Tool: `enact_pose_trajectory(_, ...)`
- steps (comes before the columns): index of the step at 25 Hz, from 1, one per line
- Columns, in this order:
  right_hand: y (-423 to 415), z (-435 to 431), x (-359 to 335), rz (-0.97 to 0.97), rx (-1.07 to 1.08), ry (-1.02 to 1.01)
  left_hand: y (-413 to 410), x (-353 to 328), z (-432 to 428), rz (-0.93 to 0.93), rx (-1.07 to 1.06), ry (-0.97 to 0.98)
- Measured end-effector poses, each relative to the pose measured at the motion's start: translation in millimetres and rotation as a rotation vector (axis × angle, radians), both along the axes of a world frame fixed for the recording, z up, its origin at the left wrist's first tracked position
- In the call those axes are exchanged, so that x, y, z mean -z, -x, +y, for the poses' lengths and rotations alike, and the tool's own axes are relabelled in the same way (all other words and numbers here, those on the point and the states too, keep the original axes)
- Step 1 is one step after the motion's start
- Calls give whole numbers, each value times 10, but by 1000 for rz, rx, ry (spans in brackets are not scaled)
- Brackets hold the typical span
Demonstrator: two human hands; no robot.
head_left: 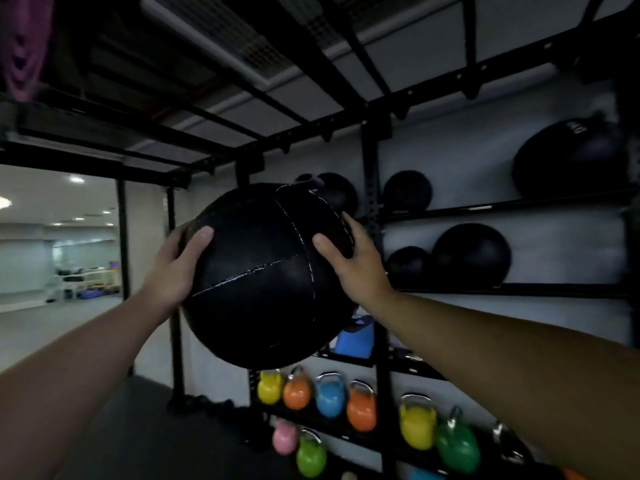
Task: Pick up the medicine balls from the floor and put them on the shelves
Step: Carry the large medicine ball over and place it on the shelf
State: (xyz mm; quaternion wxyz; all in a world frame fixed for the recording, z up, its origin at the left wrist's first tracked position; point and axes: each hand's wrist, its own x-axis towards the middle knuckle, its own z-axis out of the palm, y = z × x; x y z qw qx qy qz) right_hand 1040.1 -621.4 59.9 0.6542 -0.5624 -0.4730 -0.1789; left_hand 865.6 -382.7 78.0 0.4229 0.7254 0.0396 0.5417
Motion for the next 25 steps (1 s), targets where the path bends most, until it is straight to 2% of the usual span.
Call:
enact_pose_trajectory(5,-972,-32,118,32,199,16,-1470,81,300,36,229,-43)
enact_pose_trajectory(10,-1669,564,62,10,339,-8,-2570,45,1040,23,356,-9)
enact_pose_trajectory(17,-2498,1528,-130,29,458,5,-3647,-202,2043,34,496,-15)
enact_pose_trajectory(25,-3125,1802,-195,23,554,13,-4447,-224,2323,23,517,-43)
